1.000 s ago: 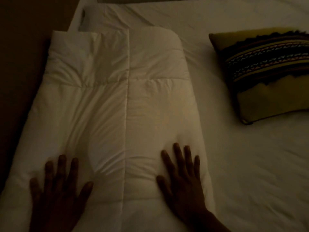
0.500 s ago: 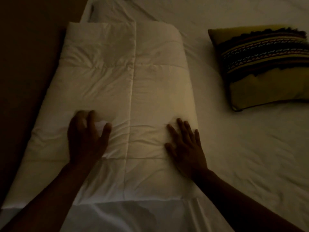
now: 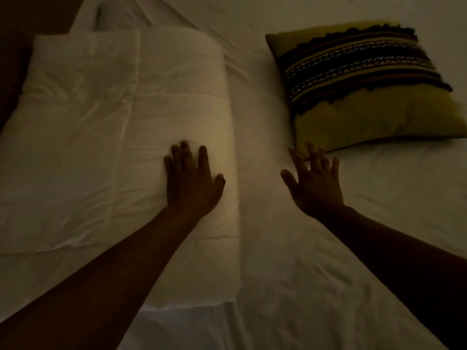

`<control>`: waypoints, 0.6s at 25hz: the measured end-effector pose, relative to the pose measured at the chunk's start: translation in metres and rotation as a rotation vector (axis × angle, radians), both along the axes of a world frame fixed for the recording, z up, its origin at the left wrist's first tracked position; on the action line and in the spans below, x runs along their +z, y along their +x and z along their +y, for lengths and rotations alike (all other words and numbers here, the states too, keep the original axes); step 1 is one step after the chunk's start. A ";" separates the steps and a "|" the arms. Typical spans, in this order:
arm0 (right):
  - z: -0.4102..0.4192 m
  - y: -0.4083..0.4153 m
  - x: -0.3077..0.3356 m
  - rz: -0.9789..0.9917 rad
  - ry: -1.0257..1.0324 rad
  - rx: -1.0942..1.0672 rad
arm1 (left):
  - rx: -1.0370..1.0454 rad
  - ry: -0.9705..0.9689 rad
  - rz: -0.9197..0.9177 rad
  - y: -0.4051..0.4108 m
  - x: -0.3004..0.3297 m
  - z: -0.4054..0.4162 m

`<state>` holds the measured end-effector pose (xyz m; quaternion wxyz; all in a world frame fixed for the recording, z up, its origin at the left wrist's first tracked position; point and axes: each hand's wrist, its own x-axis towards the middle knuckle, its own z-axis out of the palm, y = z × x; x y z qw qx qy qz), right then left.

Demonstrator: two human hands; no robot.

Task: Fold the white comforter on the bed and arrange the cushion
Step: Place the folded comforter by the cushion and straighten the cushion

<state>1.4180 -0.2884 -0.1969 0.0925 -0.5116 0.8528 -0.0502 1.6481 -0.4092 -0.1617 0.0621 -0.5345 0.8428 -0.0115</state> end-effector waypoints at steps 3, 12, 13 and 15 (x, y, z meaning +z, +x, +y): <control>0.005 -0.081 -0.001 0.038 -0.040 -0.023 | -0.034 0.058 -0.095 -0.066 0.001 0.004; 0.012 -0.291 -0.017 -0.117 -0.253 -0.452 | 0.471 0.646 0.484 -0.262 -0.027 -0.004; 0.014 -0.312 -0.021 -0.190 -0.273 -0.582 | 0.540 0.713 0.628 -0.281 -0.035 -0.004; 0.026 -0.355 -0.033 -0.299 -0.267 -0.736 | 0.660 0.791 0.833 -0.307 -0.053 -0.004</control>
